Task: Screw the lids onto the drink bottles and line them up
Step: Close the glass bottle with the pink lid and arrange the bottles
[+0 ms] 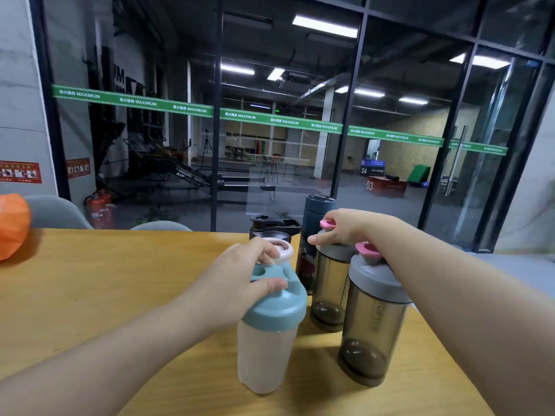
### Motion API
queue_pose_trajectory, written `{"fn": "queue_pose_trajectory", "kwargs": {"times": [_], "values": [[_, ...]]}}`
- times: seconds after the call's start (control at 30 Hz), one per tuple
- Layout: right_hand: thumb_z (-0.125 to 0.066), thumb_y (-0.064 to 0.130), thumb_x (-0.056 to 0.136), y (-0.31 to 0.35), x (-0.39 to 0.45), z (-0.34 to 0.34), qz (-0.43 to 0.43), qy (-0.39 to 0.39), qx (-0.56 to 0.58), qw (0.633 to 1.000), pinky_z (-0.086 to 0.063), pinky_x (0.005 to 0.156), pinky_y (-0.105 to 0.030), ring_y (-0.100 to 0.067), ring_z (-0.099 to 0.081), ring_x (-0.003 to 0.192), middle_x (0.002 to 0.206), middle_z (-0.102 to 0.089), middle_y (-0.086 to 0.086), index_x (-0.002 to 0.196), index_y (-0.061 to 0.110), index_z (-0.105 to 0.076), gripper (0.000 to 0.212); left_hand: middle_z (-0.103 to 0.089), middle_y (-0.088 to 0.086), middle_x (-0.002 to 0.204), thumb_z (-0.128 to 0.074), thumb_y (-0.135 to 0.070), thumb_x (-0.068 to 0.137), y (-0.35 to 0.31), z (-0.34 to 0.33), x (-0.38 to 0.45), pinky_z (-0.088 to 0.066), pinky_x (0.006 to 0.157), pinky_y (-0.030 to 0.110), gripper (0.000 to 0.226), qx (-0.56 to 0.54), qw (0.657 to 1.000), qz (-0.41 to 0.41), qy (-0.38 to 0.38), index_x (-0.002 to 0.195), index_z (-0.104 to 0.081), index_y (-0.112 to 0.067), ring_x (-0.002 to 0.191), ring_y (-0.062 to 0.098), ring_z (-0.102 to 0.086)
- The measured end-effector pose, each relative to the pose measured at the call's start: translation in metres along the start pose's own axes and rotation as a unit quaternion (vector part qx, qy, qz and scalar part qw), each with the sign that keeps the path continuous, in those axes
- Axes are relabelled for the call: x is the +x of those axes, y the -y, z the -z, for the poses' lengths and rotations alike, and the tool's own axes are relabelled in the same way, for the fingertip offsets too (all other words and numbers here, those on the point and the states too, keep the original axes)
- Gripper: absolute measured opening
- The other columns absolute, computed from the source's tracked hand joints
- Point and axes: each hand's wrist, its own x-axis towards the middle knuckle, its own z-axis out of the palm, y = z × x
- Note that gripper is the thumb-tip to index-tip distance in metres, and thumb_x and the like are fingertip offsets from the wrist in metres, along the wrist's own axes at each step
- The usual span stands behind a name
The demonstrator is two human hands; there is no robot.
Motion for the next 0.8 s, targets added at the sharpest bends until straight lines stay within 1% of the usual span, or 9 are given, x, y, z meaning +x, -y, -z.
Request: {"fn": "queue_pose_trajectory", "kwargs": {"times": [0.13,0.23,0.37,0.47,0.5,0.6,0.63,0.7,0.8], "values": [[-0.051,0.076,0.072,-0.001,-0.004,0.009,-0.013,0.004,0.015,1.000,-0.035,0.104,-0.040,-0.027,-0.044,0.128,0.145,-0.042,-0.004,0.144,0.020,-0.031,0.093,-0.045,-0.030,0.101,-0.065,-0.037,0.085,-0.002,-0.007,0.000,-0.032,0.079,0.000,0.026,-0.006,1.000,-0.013,-0.004,0.104,-0.047,-0.036,0.103,-0.016,-0.040],[-0.048,0.074,0.076,-0.003,-0.013,0.019,-0.001,-0.018,0.039,0.999,-0.038,0.101,-0.036,-0.026,-0.050,0.123,0.142,-0.047,-0.005,0.143,0.020,-0.032,0.087,-0.045,-0.031,0.102,-0.064,-0.037,0.085,-0.003,-0.010,0.000,-0.031,0.079,-0.002,0.026,-0.005,1.000,-0.016,-0.005,0.105,-0.048,-0.034,0.104,-0.016,-0.040],[-0.046,0.071,0.078,-0.012,-0.037,0.025,0.025,-0.046,0.079,0.996,-0.043,0.095,-0.034,-0.020,-0.056,0.111,0.135,-0.053,-0.002,0.136,0.022,-0.041,0.076,-0.050,-0.022,0.111,-0.064,-0.041,0.084,-0.002,-0.013,-0.001,-0.037,0.081,0.009,0.024,-0.018,1.000,0.002,-0.010,0.097,-0.045,-0.044,0.106,-0.008,-0.045],[-0.045,0.079,0.066,-0.023,-0.065,0.023,0.035,-0.078,0.089,0.992,-0.043,0.100,-0.035,-0.017,-0.054,0.113,0.129,-0.055,0.005,0.132,0.025,-0.046,0.085,-0.052,-0.014,0.115,-0.064,-0.043,0.083,-0.002,-0.017,-0.005,-0.038,0.082,0.016,0.025,-0.031,0.999,0.027,-0.025,0.097,-0.044,-0.046,0.105,-0.002,-0.048],[-0.048,0.078,0.066,-0.026,-0.074,0.021,0.043,-0.089,0.087,0.991,-0.042,0.100,-0.034,-0.015,-0.053,0.113,0.126,-0.055,0.008,0.130,0.026,-0.047,0.083,-0.051,-0.013,0.116,-0.065,-0.044,0.083,-0.002,-0.018,-0.006,-0.038,0.081,0.015,0.027,-0.038,0.998,0.033,-0.032,0.100,-0.044,-0.046,0.105,-0.002,-0.047],[-0.055,0.060,0.079,-0.035,-0.098,0.013,0.086,-0.121,0.091,0.985,-0.043,0.097,-0.031,-0.009,-0.054,0.110,0.120,-0.058,0.011,0.119,0.030,-0.055,0.050,-0.047,-0.015,0.118,-0.068,-0.045,0.079,0.001,-0.024,-0.013,-0.037,0.076,0.009,0.041,-0.087,0.993,0.061,-0.047,0.110,-0.042,-0.048,0.103,-0.008,-0.045],[-0.053,0.062,0.077,-0.038,-0.105,0.010,0.094,-0.128,0.102,0.982,-0.045,0.096,-0.031,-0.008,-0.055,0.108,0.115,-0.059,0.012,0.113,0.033,-0.058,0.046,-0.047,-0.016,0.119,-0.070,-0.046,0.078,0.003,-0.027,-0.016,-0.038,0.078,0.010,0.045,-0.105,0.991,0.067,-0.053,0.112,-0.041,-0.048,0.104,-0.009,-0.044],[-0.050,0.068,0.071,-0.043,-0.117,0.003,0.105,-0.140,0.111,0.978,-0.049,0.088,-0.030,-0.006,-0.058,0.099,0.106,-0.061,0.014,0.102,0.037,-0.059,0.045,-0.050,-0.015,0.120,-0.072,-0.049,0.075,0.010,-0.032,-0.021,-0.043,0.085,0.019,0.049,-0.140,0.985,0.074,-0.066,0.114,-0.042,-0.048,0.107,-0.002,-0.049],[-0.060,0.055,0.080,-0.053,-0.123,-0.011,0.125,-0.137,0.089,0.979,-0.047,0.079,-0.025,-0.001,-0.055,0.092,0.104,-0.061,0.013,0.110,0.038,-0.055,0.035,-0.055,-0.014,0.119,-0.071,-0.056,0.070,0.013,-0.040,-0.028,-0.046,0.092,0.031,0.051,-0.175,0.977,0.087,-0.082,0.112,-0.043,-0.051,0.112,0.006,-0.052]]}}
